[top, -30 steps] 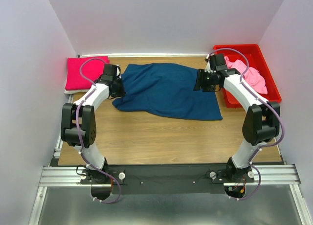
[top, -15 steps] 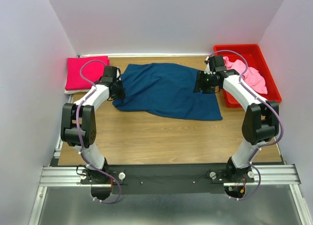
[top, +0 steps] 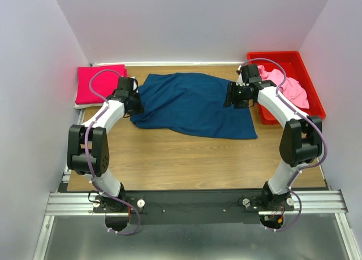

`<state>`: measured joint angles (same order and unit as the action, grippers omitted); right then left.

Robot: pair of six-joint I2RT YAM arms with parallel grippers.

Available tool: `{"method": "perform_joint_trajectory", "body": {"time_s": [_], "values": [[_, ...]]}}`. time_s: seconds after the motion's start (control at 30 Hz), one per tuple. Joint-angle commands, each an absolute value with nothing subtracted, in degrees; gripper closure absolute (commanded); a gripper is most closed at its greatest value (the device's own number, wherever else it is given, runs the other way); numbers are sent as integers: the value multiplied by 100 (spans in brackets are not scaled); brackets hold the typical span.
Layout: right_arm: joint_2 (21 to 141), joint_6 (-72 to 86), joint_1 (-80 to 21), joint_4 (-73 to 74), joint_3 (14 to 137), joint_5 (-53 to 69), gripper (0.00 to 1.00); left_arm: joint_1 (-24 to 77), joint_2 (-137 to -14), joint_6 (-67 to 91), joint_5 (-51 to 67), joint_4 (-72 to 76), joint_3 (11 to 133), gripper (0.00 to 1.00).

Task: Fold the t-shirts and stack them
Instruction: Flatten the tshirt out

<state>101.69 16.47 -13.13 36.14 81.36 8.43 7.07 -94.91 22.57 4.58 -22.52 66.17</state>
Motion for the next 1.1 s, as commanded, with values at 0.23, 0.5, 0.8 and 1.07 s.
{"method": "perform_joint_trajectory", "body": {"time_s": [0.23, 0.5, 0.8, 1.07], "values": [[10230, 1687, -1301, 3647, 8086, 976, 39, 1098, -9115, 2364, 677, -2329, 6355, 75], [10327, 1688, -1301, 3647, 8156, 1081, 39, 1160, -9026, 2435, 572, -2250, 6117, 63], [10292, 1687, -1301, 3647, 8130, 1055, 39, 1265, -9448, 2329, 273, -2180, 6346, 59], [10292, 1714, -1309, 3647, 8130, 1037, 39, 1336, -9711, 2294, 44, -2171, 6565, 59]]}}
